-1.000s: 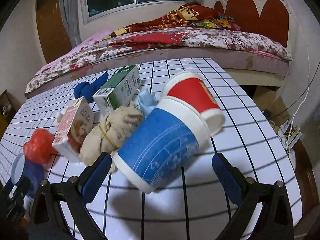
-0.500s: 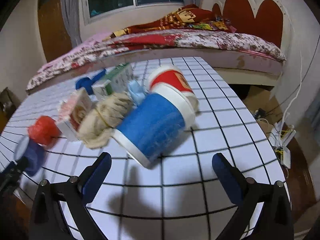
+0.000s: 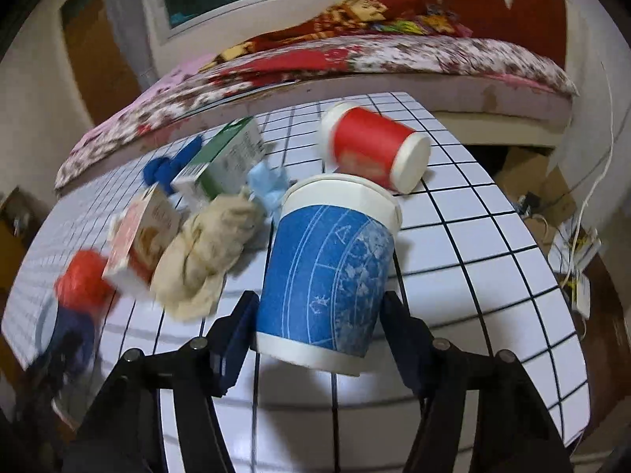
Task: Collect trash
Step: 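Grasp the blue mug with the left gripper while the right grasps the blue-white cup, then carry the blue-white paper cup over the bin with the right gripper and drop it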
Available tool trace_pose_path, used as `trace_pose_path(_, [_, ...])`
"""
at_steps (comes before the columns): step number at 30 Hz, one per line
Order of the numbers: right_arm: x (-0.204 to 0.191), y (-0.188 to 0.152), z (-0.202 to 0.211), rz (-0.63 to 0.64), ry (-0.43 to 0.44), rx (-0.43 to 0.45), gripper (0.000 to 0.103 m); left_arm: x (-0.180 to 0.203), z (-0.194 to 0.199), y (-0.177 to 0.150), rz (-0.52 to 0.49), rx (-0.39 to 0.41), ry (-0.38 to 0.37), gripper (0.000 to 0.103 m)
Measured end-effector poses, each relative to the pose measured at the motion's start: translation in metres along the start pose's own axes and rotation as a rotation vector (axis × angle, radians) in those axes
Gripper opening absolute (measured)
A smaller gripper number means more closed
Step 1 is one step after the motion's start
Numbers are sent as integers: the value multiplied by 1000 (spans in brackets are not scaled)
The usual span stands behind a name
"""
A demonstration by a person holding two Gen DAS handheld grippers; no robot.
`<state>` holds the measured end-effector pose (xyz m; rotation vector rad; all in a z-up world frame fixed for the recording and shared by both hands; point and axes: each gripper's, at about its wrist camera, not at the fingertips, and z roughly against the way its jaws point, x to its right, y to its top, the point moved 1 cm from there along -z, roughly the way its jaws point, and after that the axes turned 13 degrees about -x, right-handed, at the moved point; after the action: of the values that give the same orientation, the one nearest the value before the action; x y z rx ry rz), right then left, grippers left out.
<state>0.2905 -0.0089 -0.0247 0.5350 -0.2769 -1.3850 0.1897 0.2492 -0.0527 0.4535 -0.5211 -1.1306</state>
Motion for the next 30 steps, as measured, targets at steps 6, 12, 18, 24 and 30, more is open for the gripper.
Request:
trace_pose_path(6, [3,5,-3,29,17,-15,65,7,1,3,-16,1,22,80])
trace_pose_path(12, [9,8,-2,71,54,-8,59,7,-1,5,-25,6,4,76])
trace_pose_path(18, [63,22,25,56,2,92,59,15,25,-8,-44,75,-20,76])
trace_pose_path(24, [108,-3,62,83,-52,132,59,40,36,-10,-53,91,-55,76])
trace_pose_path(30, [161,-35,109,55,-81,170,59,77,50,-26,-114,96,-89,76])
